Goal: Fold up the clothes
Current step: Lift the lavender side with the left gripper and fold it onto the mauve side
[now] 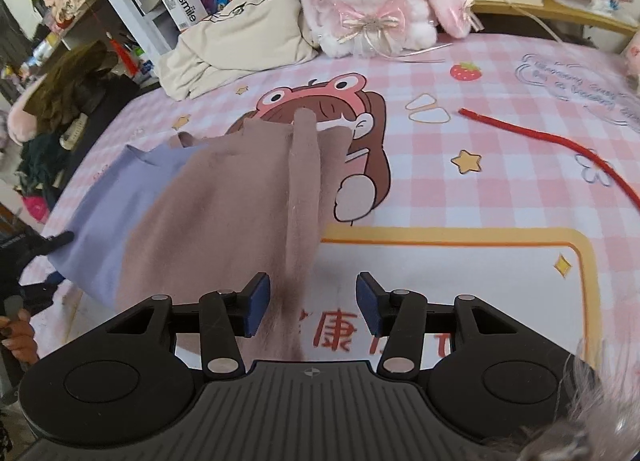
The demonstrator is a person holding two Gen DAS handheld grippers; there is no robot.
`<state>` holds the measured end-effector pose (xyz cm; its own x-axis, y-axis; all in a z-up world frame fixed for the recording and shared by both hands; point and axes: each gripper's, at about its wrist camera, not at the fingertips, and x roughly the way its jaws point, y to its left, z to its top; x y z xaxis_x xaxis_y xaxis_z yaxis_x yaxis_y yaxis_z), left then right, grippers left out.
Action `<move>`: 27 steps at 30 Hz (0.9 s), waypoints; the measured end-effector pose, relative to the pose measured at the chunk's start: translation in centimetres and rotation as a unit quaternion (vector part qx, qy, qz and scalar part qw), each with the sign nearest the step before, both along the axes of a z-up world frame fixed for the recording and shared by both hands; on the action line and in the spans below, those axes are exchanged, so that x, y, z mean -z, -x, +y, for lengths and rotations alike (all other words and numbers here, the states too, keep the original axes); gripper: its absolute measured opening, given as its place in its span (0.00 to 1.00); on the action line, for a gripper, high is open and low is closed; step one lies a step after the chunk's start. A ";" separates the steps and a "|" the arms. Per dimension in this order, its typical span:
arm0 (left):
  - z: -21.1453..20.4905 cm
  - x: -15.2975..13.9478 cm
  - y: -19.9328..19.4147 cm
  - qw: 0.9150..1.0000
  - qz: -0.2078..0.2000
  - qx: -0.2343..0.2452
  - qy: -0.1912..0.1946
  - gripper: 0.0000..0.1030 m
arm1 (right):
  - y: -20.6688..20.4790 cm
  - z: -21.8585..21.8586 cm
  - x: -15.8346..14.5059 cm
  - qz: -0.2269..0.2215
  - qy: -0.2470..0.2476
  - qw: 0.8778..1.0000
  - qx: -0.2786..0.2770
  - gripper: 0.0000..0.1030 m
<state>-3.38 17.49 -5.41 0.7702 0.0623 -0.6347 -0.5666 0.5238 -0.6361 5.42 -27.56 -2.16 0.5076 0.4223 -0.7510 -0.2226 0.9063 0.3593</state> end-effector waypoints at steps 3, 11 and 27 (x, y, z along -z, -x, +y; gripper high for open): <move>-0.2 -0.1 -0.3 1.000 0.012 -0.019 0.003 0.42 | -0.9 0.0 0.2 -0.004 -0.018 0.999 -0.026 0.41; -2.1 -1.9 1.4 0.998 -0.028 -0.050 -0.019 0.10 | -2.6 -0.3 2.8 0.060 -0.075 0.995 -0.031 0.19; -23.1 -13.8 0.1 0.909 -0.105 0.260 -0.309 0.10 | -2.9 -1.1 3.3 0.060 -0.094 0.992 -0.063 0.19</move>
